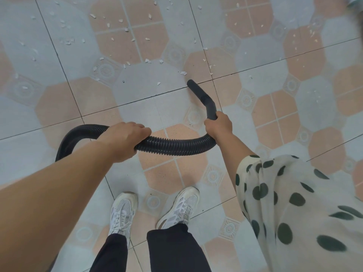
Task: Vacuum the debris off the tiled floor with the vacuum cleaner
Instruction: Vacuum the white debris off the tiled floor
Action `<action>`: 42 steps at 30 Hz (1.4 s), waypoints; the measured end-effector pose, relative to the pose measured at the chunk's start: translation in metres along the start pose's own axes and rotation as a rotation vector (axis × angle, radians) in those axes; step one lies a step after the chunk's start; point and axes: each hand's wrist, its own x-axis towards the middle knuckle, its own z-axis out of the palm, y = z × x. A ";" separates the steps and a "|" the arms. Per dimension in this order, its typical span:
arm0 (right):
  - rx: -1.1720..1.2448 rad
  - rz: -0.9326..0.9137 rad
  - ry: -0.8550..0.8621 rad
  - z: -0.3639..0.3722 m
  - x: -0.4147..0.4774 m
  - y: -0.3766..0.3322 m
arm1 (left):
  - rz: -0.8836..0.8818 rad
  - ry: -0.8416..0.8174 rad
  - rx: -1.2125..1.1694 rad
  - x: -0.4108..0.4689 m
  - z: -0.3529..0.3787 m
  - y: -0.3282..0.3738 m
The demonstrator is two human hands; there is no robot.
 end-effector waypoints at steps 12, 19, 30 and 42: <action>0.012 0.012 0.022 -0.051 0.039 0.021 | -0.055 0.012 0.015 0.042 -0.014 0.053; 0.012 0.024 -0.001 -0.083 0.072 0.029 | -0.111 0.006 0.039 0.083 -0.023 0.082; 0.025 -0.060 0.031 -0.097 0.090 0.024 | -0.111 0.033 0.025 0.098 -0.025 0.086; -0.054 -0.084 0.042 -0.073 0.116 -0.034 | -0.126 0.061 -0.033 0.107 -0.037 0.033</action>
